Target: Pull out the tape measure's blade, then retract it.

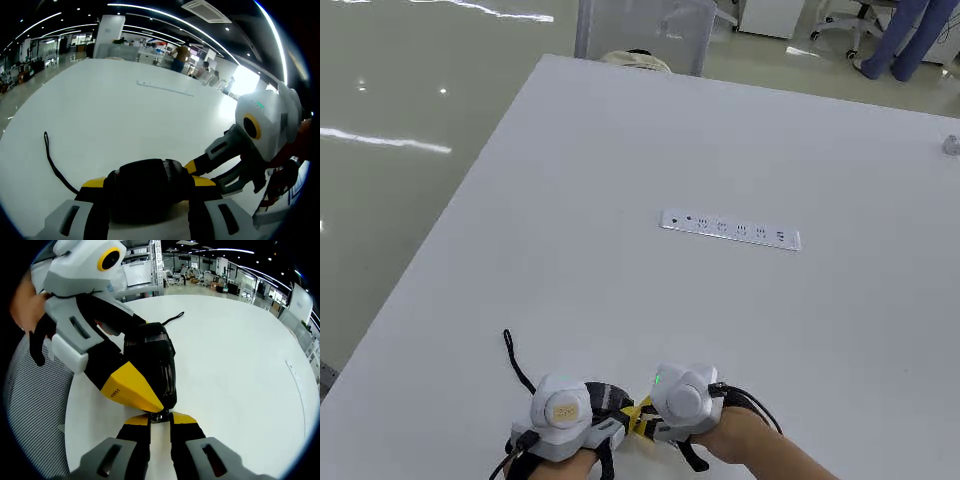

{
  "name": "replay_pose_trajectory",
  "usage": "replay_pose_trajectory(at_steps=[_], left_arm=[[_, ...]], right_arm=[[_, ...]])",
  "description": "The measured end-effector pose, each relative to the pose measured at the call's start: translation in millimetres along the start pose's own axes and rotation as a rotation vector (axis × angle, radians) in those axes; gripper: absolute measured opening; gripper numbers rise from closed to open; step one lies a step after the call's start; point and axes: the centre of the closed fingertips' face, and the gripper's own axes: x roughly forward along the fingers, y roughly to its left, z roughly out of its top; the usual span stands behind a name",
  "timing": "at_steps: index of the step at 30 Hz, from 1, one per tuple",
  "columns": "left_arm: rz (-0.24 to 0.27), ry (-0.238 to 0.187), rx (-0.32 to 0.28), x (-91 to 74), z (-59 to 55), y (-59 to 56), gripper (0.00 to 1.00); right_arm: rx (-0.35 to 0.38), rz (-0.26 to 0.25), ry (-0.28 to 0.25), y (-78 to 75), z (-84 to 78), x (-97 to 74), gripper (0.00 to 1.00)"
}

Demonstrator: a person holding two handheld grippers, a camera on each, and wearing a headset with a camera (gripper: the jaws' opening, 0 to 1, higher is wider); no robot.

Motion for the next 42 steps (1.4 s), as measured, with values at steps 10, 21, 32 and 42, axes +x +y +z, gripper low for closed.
replay_pose_trajectory(at_steps=[10, 21, 32, 42], left_arm=[[-0.003, -0.006, -0.003, 0.3, 0.8, 0.7, 0.61], [-0.099, -0.099, 0.07, -10.1, 17.8, 0.7, 0.6], [-0.227, -0.127, 0.13, -34.1, 35.2, 16.8, 0.75], [-0.278, -0.184, 0.226, -65.1, 42.6, 15.5, 0.87]], right_arm=[[-0.019, -0.008, -0.008, 1.1, 1.1, -0.5, 0.16], [0.055, -0.09, -0.015, -6.4, -1.0, -13.4, 0.32], [0.116, -0.162, -0.076, 3.5, -13.4, -51.7, 0.45], [0.229, -0.222, -0.145, 18.9, -35.9, -93.4, 0.55]])
